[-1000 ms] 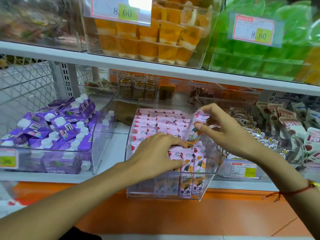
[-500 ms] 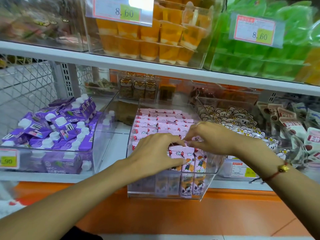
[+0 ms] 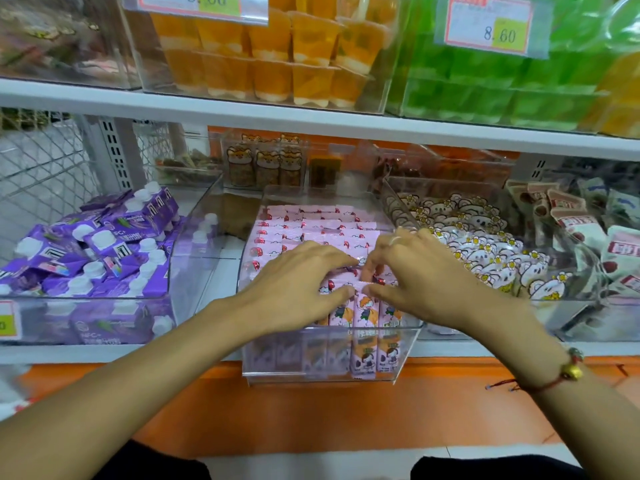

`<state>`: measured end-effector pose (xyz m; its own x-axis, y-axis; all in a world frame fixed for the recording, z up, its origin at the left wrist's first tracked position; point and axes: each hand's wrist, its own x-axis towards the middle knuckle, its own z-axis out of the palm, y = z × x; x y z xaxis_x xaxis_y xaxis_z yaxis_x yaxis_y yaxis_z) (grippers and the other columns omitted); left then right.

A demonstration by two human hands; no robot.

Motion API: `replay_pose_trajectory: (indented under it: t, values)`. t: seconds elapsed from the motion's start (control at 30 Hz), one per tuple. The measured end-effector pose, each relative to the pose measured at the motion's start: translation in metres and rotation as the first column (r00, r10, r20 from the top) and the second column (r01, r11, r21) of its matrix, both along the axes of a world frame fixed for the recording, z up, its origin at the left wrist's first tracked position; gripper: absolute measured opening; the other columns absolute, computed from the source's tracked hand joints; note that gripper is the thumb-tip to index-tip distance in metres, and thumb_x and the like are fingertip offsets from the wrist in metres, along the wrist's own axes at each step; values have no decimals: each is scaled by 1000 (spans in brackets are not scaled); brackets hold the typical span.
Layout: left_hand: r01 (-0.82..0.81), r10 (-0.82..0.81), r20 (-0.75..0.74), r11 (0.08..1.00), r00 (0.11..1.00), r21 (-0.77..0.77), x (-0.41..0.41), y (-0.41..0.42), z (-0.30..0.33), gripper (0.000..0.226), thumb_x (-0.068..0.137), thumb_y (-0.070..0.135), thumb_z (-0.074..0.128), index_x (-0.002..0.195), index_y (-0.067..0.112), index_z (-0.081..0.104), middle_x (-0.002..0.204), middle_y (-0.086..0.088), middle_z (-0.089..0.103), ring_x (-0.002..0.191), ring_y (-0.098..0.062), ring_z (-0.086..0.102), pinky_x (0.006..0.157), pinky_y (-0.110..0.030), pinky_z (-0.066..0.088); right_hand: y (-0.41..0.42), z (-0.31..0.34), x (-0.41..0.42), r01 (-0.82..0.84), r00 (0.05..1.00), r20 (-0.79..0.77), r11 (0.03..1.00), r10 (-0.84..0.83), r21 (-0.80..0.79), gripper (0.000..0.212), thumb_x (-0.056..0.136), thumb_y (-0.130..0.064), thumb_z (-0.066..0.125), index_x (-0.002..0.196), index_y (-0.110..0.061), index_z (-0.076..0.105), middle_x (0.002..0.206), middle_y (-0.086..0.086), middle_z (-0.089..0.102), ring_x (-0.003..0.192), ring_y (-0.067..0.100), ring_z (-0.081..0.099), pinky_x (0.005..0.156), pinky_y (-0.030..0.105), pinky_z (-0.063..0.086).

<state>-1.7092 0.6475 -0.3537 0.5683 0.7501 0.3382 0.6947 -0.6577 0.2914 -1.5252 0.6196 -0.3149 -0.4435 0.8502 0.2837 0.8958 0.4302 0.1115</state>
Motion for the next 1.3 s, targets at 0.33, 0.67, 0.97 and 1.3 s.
replay_pose_trajectory:
  t: [0.33, 0.67, 0.97, 1.3]
  values:
    - [-22, 19, -41, 998, 999, -53, -1, -1, -2, 42, 90, 41, 54, 132, 34, 49, 118, 7, 61, 113, -14, 47, 88, -37, 47, -11, 7, 2, 15, 764, -641, 992, 68, 122, 7, 101, -23, 42, 96, -19, 39, 72, -2, 60, 63, 9, 62, 58, 40, 47]
    - [-56, 28, 501, 998, 865, 41, 8, -32, 20, 45, 71, 66, 63, 105, 41, 49, 105, 27, 52, 96, 5, 47, 76, -16, 42, -8, 6, -7, 70, 237, -964, 992, -122, -109, 16, 100, -13, 45, 85, -20, 43, 77, 12, 54, 62, 12, 57, 67, 37, 55]
    - [57, 51, 633, 987, 773, -149, 4, -22, 16, 25, 87, 37, 66, 104, 45, 49, 107, 25, 62, 101, 8, 58, 90, -23, 49, -6, 13, -5, -286, -48, -970, 934, -236, -213, 23, 96, -30, 50, 115, -18, 55, 102, -4, 68, 86, 5, 66, 69, 18, 53]
    - [4, 25, 557, 999, 830, -51, 7, -24, 16, 35, 84, 38, 69, 116, 33, 56, 114, 22, 60, 103, 1, 55, 83, -17, 45, -11, 7, -10, -207, 107, -993, 976, -44, -66, 31, 82, -34, 63, 107, -15, 63, 92, -3, 75, 87, 9, 71, 72, 19, 56]
